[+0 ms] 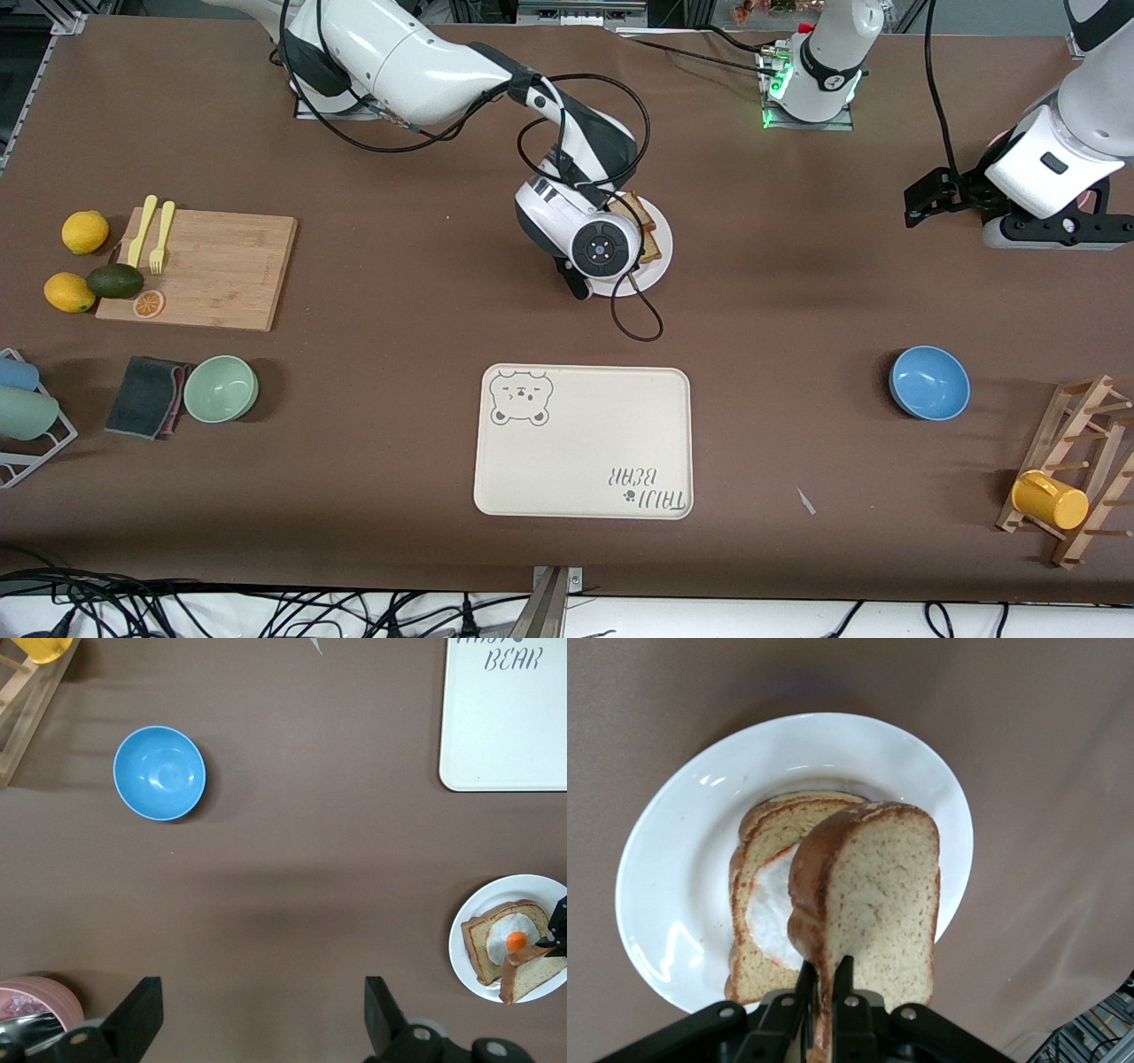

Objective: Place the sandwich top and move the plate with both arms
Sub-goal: 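Lower the bread onto the egg toast and open the right gripper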

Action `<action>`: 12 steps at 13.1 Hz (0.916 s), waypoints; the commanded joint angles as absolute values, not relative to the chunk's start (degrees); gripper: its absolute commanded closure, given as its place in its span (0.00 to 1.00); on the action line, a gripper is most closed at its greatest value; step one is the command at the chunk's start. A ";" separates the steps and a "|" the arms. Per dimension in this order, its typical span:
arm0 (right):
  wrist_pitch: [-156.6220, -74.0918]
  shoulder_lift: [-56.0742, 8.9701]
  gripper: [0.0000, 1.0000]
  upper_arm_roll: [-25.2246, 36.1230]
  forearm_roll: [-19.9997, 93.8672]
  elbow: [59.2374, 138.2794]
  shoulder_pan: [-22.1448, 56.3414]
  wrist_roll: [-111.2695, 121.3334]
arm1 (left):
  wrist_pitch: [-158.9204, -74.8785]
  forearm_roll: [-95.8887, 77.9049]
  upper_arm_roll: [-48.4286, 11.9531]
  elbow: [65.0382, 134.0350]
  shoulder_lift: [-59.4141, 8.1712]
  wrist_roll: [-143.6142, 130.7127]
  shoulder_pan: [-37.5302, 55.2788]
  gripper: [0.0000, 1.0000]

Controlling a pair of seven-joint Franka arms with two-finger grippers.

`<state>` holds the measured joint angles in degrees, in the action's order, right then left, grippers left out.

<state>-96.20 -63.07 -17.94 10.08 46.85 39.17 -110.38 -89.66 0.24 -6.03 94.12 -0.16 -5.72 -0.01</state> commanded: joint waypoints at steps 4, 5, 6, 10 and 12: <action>-98.96 -65.04 0.31 -18.55 9.32 44.74 39.02 -111.71 | -88.68 0.18 -6.33 93.25 -0.09 -5.10 -0.35 0.00; -98.96 -64.95 0.19 -18.54 9.32 45.00 38.94 -111.53 | -88.68 0.18 -6.24 93.25 -0.09 -4.92 -0.35 0.00; -98.96 -64.78 0.16 -18.46 9.40 45.35 39.02 -111.53 | -88.68 0.18 -6.33 93.25 -0.09 -5.01 -0.35 0.00; -99.23 -55.86 0.00 -17.93 7.84 55.49 37.53 -105.77 | -88.68 0.18 -6.33 93.25 -0.09 -5.19 -0.26 0.00; -102.46 -46.63 0.00 -16.18 7.03 66.04 34.30 -99.34 | -88.68 0.18 -6.42 93.25 -0.09 -5.27 -0.18 0.00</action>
<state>-99.83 -58.42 -17.19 7.71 51.79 37.95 -104.39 -89.66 0.24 -6.11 94.11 -0.15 -5.72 0.00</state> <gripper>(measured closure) 0.018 0.000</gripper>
